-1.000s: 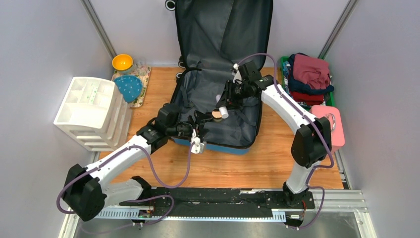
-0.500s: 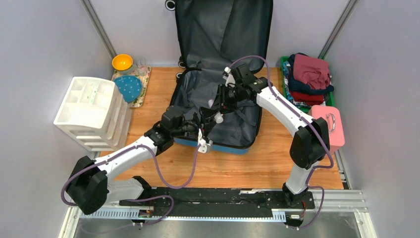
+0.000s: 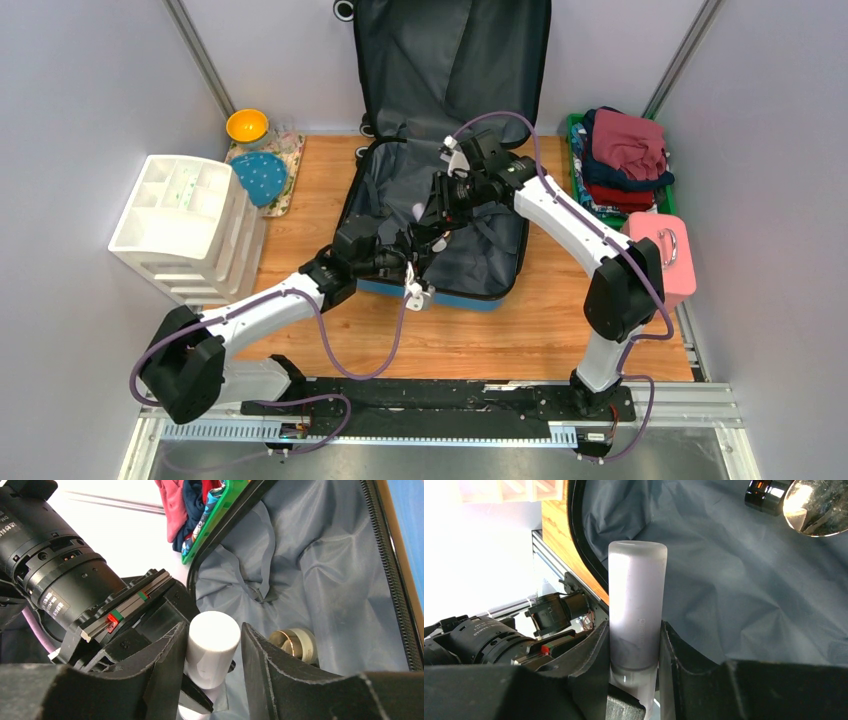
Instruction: Open, take out, and arrange the luggage
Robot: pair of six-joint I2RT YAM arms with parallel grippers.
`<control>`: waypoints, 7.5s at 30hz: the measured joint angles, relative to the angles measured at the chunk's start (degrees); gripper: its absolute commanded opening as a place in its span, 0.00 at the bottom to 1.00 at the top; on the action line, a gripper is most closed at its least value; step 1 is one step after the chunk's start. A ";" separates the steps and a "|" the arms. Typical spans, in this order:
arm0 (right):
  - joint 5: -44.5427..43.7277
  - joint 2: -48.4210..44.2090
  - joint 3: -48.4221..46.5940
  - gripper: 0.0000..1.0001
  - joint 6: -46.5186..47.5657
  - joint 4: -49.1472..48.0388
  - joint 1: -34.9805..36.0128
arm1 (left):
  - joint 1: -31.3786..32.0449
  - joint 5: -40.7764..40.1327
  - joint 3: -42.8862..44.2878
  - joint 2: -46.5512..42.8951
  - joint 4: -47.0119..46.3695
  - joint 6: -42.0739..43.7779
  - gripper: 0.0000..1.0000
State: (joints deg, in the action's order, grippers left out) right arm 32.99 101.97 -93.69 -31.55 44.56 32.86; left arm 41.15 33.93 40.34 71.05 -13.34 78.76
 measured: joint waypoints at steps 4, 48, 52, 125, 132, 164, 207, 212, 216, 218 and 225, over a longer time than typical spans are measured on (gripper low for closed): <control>0.48 0.00 0.00 0.00 0.31 -0.44 -0.02 | 0.42 -1.60 0.07 0.33 -1.92 -0.17 0.29; -0.76 2.40 -13.03 0.97 8.96 -4.81 -23.91 | -47.01 -42.53 21.35 -12.13 6.12 -65.77 0.00; -0.31 2.40 -13.03 0.98 9.66 -4.09 -23.91 | -51.10 -48.83 22.58 -8.52 1.51 -65.37 0.00; -6.86 3.63 -15.65 0.89 53.33 10.93 -9.57 | -67.82 -28.00 26.38 -7.61 7.56 -84.17 0.81; -11.67 8.68 -12.52 0.93 60.65 12.31 -1.81 | -67.65 -11.69 20.90 -13.03 16.04 -86.79 0.82; -17.03 17.66 -3.67 0.98 61.88 -3.89 1.51 | -45.99 5.66 20.44 -5.38 37.66 -79.78 0.83; -13.03 -15.89 4.42 0.99 47.25 5.68 -23.47 | -7.41 -15.39 41.90 44.59 29.24 -70.60 0.81; -12.52 -15.10 4.42 0.98 46.45 5.60 -23.52 | -6.34 -16.00 44.41 46.51 28.63 -70.20 0.77; -12.28 -14.60 4.42 0.99 46.16 5.57 -23.56 | -6.25 -16.50 46.27 47.45 28.33 -69.53 0.71; -12.20 -14.58 4.42 0.99 46.10 5.55 -23.58 | -6.25 -16.57 47.01 47.82 28.26 -69.33 0.72; -11.56 -14.08 4.42 0.99 46.03 5.60 -24.02 | -6.25 -17.18 47.50 48.13 28.89 -69.18 0.83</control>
State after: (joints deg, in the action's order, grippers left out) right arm 21.43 87.90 -89.27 14.48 50.15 8.84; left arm 34.89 16.75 87.83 119.17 15.55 9.58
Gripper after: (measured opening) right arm 0.987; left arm 0.778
